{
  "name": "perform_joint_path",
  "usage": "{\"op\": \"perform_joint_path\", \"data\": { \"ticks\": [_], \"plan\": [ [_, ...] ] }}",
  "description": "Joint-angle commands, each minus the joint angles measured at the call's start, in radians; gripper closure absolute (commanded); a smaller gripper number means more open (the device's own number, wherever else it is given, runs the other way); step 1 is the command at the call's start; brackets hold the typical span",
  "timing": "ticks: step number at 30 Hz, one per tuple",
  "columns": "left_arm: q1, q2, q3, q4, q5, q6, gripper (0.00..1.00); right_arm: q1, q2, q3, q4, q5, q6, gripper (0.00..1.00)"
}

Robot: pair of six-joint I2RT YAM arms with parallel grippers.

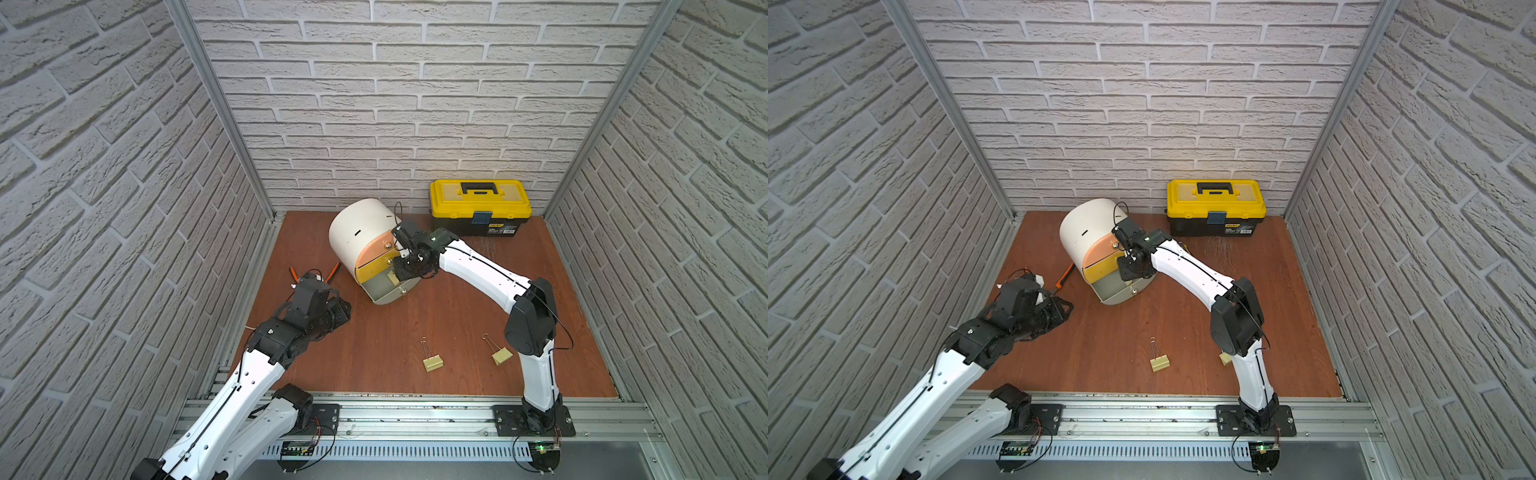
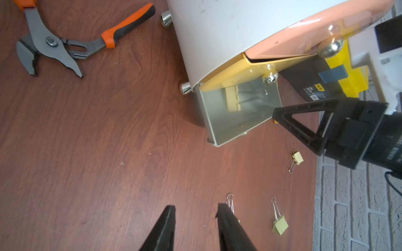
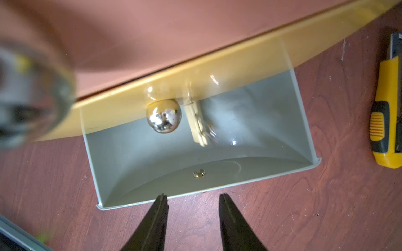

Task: Put the binder clips in the drawer according to color
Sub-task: Place the binder clip in the drawer, then pick up the binder clip at the center of the board.

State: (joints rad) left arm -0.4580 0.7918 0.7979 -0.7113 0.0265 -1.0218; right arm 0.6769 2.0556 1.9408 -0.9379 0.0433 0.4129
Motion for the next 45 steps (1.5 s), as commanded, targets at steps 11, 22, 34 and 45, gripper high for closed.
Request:
{"op": "perform_joint_path", "data": {
  "ticks": [11, 22, 34, 45],
  "plan": [
    [0.018, 0.016, 0.033, -0.004, 0.015, 0.039, 0.62, -0.003, -0.18, -0.177, 0.052, 0.001, 0.007, 0.56],
    [0.018, 0.08, 0.068, 0.017, 0.051, 0.057, 0.63, 0.024, -0.444, -0.596, 0.126, -0.026, 0.073, 0.46],
    [-0.041, 0.041, 0.043, -0.012, -0.017, -0.047, 0.64, 0.179, -0.696, -0.96, 0.128, -0.014, 0.204, 0.34],
    [-0.104, -0.029, -0.006, -0.079, -0.061, -0.185, 0.64, 0.328, -0.799, -1.106, 0.118, 0.011, 0.305, 0.3]
  ]
}}
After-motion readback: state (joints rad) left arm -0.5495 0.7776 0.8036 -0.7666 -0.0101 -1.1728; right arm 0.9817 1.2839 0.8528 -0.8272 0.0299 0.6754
